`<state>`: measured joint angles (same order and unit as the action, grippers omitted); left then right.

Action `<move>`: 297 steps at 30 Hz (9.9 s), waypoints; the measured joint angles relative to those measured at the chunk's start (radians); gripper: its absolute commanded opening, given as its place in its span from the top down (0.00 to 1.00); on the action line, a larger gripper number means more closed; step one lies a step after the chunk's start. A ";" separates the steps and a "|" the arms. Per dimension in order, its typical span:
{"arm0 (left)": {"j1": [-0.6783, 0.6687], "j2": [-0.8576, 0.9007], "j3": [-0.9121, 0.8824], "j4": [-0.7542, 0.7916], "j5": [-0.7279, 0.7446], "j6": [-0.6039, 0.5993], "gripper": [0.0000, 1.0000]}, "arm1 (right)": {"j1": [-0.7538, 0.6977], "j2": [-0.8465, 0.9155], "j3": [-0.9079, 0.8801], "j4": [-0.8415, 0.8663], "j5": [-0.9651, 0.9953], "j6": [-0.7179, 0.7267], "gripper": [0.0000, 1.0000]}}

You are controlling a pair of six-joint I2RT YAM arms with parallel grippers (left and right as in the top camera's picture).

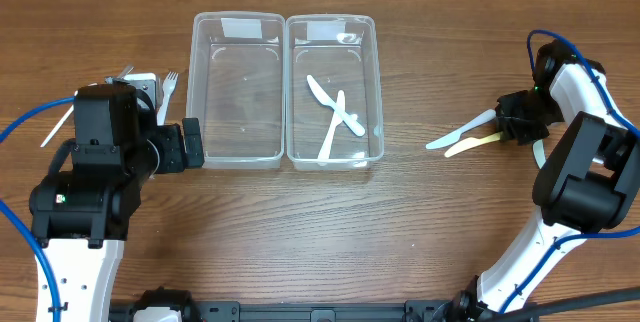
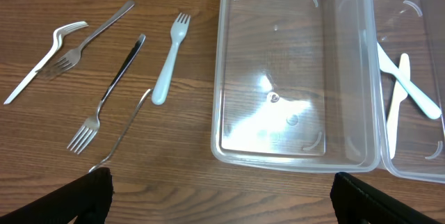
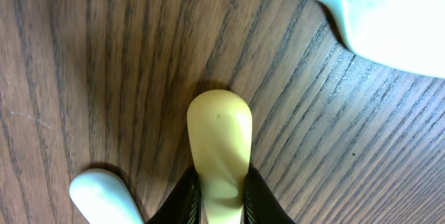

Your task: Pack container

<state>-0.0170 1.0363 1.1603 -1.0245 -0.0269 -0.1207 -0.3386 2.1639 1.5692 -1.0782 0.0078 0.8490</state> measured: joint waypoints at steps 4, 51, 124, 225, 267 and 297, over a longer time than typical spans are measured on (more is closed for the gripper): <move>0.000 0.000 0.000 0.000 0.000 0.000 0.00 | 0.000 0.000 0.000 0.002 0.000 -0.034 0.96; 0.000 0.000 0.000 -0.001 0.000 0.000 0.00 | 0.809 -0.092 0.264 -0.022 -0.056 -0.640 0.54; 0.000 0.000 0.000 0.003 0.000 0.000 0.00 | 0.064 0.176 0.286 -0.230 -0.122 -0.177 0.94; 0.000 0.000 0.000 0.006 0.000 0.000 0.00 | 0.182 0.127 0.204 -0.195 -0.085 -0.146 0.96; 0.000 0.000 0.000 0.007 0.000 0.000 0.00 | 0.850 0.023 0.369 -0.101 -0.018 -0.561 0.72; 0.000 0.000 0.000 -0.004 0.000 0.020 0.00 | -0.101 -0.011 1.004 -0.567 -0.018 -0.739 0.00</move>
<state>-0.0170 1.0367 1.1606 -1.0286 -0.0269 -0.1005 -0.4393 2.1532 2.5736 -1.6451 -0.0105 0.1097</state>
